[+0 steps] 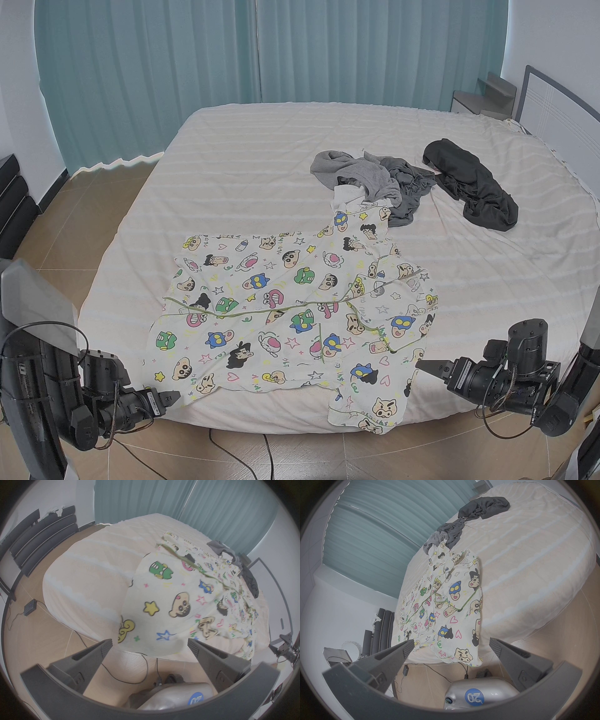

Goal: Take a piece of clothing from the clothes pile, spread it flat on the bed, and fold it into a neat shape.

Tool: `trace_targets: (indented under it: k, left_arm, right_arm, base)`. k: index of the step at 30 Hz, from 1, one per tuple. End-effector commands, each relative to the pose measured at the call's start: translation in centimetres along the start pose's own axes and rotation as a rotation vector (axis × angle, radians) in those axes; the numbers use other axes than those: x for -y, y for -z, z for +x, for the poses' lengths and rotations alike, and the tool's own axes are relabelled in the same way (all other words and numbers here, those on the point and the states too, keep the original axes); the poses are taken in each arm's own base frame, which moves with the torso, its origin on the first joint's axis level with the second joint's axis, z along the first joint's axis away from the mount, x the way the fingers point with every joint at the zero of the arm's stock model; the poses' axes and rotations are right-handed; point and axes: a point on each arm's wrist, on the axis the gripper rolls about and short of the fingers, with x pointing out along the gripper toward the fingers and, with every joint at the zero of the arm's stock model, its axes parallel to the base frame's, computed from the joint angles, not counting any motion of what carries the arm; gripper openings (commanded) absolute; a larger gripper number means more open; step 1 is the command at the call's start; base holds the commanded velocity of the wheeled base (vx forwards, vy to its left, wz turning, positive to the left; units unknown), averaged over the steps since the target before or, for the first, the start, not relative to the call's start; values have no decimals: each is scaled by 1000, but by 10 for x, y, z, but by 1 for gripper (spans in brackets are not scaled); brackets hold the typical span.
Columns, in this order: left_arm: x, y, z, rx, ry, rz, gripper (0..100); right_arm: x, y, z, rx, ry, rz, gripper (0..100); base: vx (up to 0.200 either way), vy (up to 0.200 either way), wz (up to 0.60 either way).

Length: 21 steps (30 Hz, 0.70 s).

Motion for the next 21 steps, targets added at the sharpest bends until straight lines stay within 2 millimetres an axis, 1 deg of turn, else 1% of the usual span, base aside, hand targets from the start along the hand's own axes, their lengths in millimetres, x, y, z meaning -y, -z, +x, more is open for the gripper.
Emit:
trace_targets:
  k: [1, 6, 10, 13, 17, 21]
  left_arm:
    - [-16, 19, 19, -97, -67, 5, 100]
    - [-17, 13, 22, -41, -27, -6, 100]
    - [-16, 12, 24, -38, -3, -10, 100]
    - [-14, 13, 24, -58, 46, -11, 100]
    - [-13, 12, 24, -63, 61, -39, 100]
    - [-10, 7, 21, -40, 79, -90, 100]
  right_arm:
    - [2, 2, 3, -11, 13, 1, 100]
    - [1, 1, 4, -9, 7, 1, 100]
    - [0, -1, 7, -1, 0, -4, 100]
    - [2, 0, 14, -15, 15, -2, 100]
    - [8, 5, 25, -47, 47, -2, 100]
    - [10, 7, 29, -46, 42, -1, 100]
  base:
    - [0, 0, 0]
    - [0, 0, 0]
    - [0, 0, 0]
    - [0, 0, 0]
    - [0, 0, 0]
    - [0, 0, 0]
